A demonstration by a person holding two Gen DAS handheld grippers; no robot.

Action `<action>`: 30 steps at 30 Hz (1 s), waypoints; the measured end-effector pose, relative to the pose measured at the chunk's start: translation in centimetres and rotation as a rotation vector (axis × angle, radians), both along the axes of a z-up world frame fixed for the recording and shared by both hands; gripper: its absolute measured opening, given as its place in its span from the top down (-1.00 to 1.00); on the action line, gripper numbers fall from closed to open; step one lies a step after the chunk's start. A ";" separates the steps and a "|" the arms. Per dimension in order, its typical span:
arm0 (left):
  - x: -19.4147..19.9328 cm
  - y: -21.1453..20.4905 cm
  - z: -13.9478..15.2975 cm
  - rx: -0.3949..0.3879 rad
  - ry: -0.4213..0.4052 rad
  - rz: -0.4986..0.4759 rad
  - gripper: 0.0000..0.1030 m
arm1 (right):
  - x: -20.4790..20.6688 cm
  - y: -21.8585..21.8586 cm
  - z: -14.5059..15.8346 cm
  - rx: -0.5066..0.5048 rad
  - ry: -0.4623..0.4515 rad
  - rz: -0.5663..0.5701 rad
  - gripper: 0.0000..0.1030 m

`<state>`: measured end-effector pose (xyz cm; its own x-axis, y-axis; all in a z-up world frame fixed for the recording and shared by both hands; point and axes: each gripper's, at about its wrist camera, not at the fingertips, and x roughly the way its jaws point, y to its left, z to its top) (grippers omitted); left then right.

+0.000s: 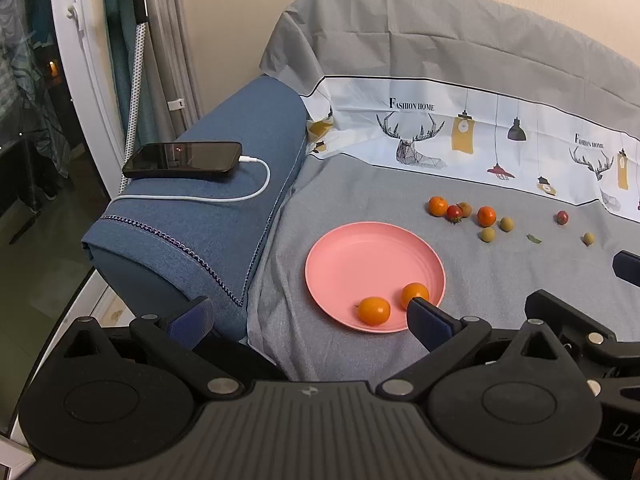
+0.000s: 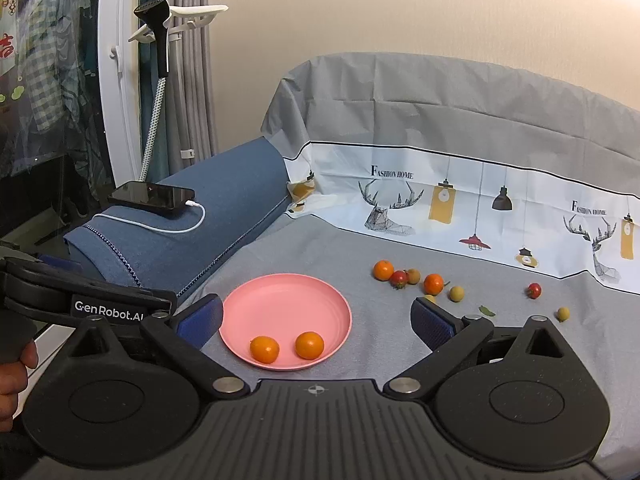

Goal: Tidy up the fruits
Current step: 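Lift both open tools up and away from the plate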

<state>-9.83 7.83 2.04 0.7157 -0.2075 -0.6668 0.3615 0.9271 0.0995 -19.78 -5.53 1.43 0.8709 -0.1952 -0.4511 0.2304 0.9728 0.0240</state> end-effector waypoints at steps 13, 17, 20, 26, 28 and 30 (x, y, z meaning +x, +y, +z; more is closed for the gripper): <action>0.1 0.0 -0.3 0.009 0.007 0.000 -1.00 | 0.2 0.0 -0.1 0.005 0.012 -0.002 -0.94; 0.2 0.0 -0.4 0.010 0.010 0.000 -1.00 | 0.4 0.0 -0.2 0.008 0.018 -0.001 -0.94; 0.3 0.0 -0.6 0.011 0.014 0.000 -1.00 | 0.6 0.1 -0.2 0.010 0.022 -0.001 -0.94; 0.4 -0.1 -0.6 0.013 0.016 0.000 -1.00 | 0.6 0.0 -0.3 0.014 0.024 -0.001 -0.94; 0.4 -0.1 -0.7 0.015 0.019 0.001 -1.00 | 0.7 0.0 -0.4 0.017 0.025 -0.001 -0.95; 0.5 -0.1 -0.8 0.016 0.021 0.001 -1.00 | 0.7 -0.1 -0.4 0.018 0.026 -0.001 -0.95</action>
